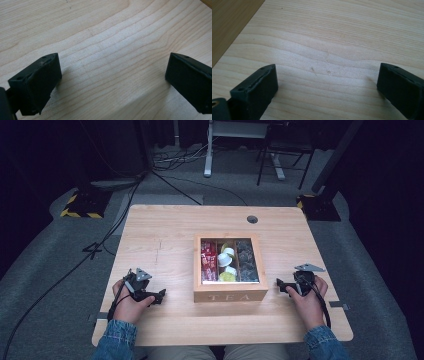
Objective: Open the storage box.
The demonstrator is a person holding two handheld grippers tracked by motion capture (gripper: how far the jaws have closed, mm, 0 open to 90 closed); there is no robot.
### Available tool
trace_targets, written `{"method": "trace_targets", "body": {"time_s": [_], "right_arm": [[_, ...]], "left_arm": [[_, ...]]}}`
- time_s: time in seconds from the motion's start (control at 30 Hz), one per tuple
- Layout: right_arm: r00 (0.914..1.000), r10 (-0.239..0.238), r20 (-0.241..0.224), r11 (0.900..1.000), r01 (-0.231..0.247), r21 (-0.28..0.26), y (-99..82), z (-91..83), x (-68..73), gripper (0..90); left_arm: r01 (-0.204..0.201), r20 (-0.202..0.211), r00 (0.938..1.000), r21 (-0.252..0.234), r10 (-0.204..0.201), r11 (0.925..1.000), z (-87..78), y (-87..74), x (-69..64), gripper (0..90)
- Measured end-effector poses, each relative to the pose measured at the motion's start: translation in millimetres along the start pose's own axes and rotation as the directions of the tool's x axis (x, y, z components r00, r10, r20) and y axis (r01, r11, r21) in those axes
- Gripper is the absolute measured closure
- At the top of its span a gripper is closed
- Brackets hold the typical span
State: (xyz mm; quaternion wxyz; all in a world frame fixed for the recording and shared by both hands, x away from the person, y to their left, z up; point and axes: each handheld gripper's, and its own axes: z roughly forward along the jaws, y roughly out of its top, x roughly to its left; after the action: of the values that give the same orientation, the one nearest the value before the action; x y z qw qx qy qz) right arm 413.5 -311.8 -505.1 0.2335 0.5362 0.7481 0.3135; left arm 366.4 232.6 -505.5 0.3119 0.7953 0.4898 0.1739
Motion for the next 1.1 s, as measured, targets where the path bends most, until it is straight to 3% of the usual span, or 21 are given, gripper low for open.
{"method": "trace_targets", "body": {"time_s": [0.13, 0.23, 0.4, 0.5, 0.77, 0.83, 0.9, 0.93, 1.03, 1.07, 1.1], "right_arm": [[1.0000, 0.001, 0.000, 1.0000, -0.001, 0.000, 0.0, 0.0, 0.0, 3.4], [1.0000, 0.000, -0.001, 1.0000, 0.000, 0.000, 0.0, 0.0, 0.0, 3.4], [1.0000, 0.000, 0.000, 1.0000, 0.000, 0.000, 0.0, 0.0, 0.0, 3.4], [1.0000, -0.001, 0.000, 1.0000, 0.001, 0.000, -0.1, -0.1, 0.0, 3.5], [1.0000, 0.001, -0.003, 1.0000, -0.001, -0.001, -0.3, -0.3, 0.0, 3.9], [1.0000, -0.001, -0.005, 1.0000, 0.001, -0.001, -0.4, -0.5, -0.1, 4.0], [1.0000, 0.000, -0.004, 1.0000, 0.000, -0.002, -0.5, -0.6, -0.1, 4.1], [1.0000, -0.002, -0.004, 1.0000, 0.002, -0.002, -0.6, -0.6, -0.1, 4.1], [1.0000, 0.000, -0.004, 1.0000, 0.000, -0.001, -0.7, -0.7, 0.0, 4.1], [1.0000, 0.000, -0.004, 1.0000, 0.000, -0.001, -0.8, -0.8, 0.1, 4.1], [1.0000, -0.002, -0.005, 1.0000, 0.002, -0.001, -0.9, -0.9, 0.1, 4.1]], "left_arm": [[0.003, -0.001, 1.0000, -0.007, -0.003, 1.0000, -3.5, 0.3, 0.7, 9.7], [-0.017, -0.012, 0.9998, 0.009, 0.017, 0.9998, -9.6, 2.6, 1.7, 21.4], [-0.014, 0.007, 0.9999, -0.046, 0.015, 0.9988, -24.5, 11.8, -4.2, 23.8], [-0.036, 0.006, 0.9993, -0.074, 0.037, 0.9966, -36.5, 19.6, -10.4, 24.3], [-0.052, 0.035, 0.9978, -0.097, 0.056, 0.9939, -58.1, 36.3, -27.0, 25.8], [-0.059, 0.024, 0.9978, -0.089, 0.062, 0.9943, -61.1, 40.0, -32.7, 28.0], [-0.126, -0.056, 0.9908, -0.045, 0.124, 0.9910, -63.6, 44.1, -39.5, 28.3], [-0.140, -0.055, 0.9889, -0.043, 0.138, 0.9892, -64.6, 46.0, -41.5, 28.3], [-0.108, 0.031, 0.9934, -0.074, 0.110, 0.9914, -67.1, 49.2, -48.7, 28.3], [-0.102, 0.074, 0.9913, -0.091, 0.109, 0.9907, -69.4, 51.8, -54.2, 28.5], [-0.102, 0.074, 0.9913, -0.091, 0.109, 0.9907, -69.4, 51.8, -54.2, 28.5]]}}
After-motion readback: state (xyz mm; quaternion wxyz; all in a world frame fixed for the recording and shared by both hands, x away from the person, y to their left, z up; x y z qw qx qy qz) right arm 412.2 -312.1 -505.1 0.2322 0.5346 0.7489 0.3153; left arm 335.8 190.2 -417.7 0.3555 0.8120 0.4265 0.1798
